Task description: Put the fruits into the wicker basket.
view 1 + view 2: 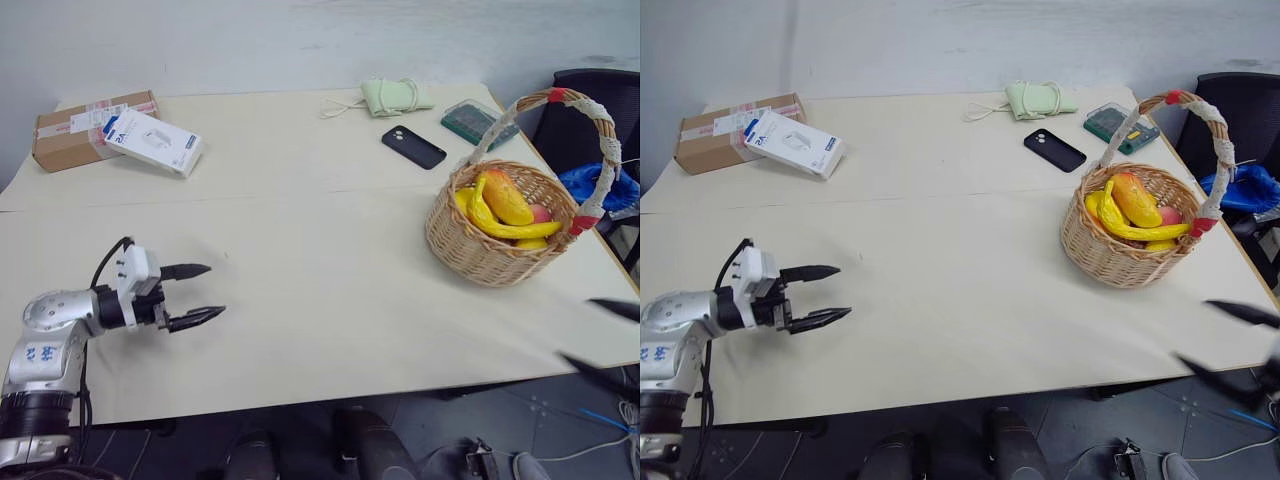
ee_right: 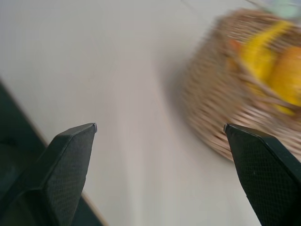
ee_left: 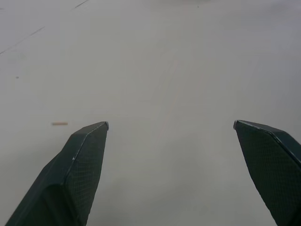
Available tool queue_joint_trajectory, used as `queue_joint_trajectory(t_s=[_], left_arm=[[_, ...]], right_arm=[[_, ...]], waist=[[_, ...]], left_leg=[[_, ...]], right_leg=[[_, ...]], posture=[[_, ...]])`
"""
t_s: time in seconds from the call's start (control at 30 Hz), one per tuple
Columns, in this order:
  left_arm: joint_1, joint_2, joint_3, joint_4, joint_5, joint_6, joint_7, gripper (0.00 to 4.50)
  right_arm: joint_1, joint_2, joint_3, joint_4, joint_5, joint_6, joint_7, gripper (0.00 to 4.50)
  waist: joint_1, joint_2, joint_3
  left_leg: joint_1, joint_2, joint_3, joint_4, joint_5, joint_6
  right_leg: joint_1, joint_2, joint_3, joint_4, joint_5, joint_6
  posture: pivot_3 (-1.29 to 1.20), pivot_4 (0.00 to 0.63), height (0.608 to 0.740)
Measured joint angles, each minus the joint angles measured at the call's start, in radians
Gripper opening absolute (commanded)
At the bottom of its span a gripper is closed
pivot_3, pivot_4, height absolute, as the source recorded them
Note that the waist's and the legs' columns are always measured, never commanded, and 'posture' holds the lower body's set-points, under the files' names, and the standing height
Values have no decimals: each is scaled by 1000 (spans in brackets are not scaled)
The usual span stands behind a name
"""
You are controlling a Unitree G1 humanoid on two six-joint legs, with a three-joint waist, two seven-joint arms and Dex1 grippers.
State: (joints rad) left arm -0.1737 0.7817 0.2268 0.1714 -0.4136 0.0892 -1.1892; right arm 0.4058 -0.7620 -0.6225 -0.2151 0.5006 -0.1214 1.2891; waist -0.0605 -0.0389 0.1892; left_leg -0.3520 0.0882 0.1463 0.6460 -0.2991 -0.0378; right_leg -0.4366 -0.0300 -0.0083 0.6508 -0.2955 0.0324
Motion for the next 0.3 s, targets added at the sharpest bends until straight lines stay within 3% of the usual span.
queue_joint_trajectory(t_s=[0.17, 0.3], left_arm=[[69, -32, 34, -93, 13, -44, 85, 4500], [93, -81, 42, -179, -12, -10, 158, 4500]], right_arm=[[-257, 133, 344, -58, -59, 25, -108, 4462], [-442, 231, 488, 8, -123, 26, -196, 4462]], waist=[[1, 0, 0], [6, 0, 0]], left_leg=[[-1, 0, 0, -1, 1, 2], [-3, -3, 0, 0, -1, 2]], right_leg=[[0, 0, -1, -5, 3, -3], [-4, 1, 0, -1, 3, -3]], posture=[[0, 150, 740], [0, 150, 740]])
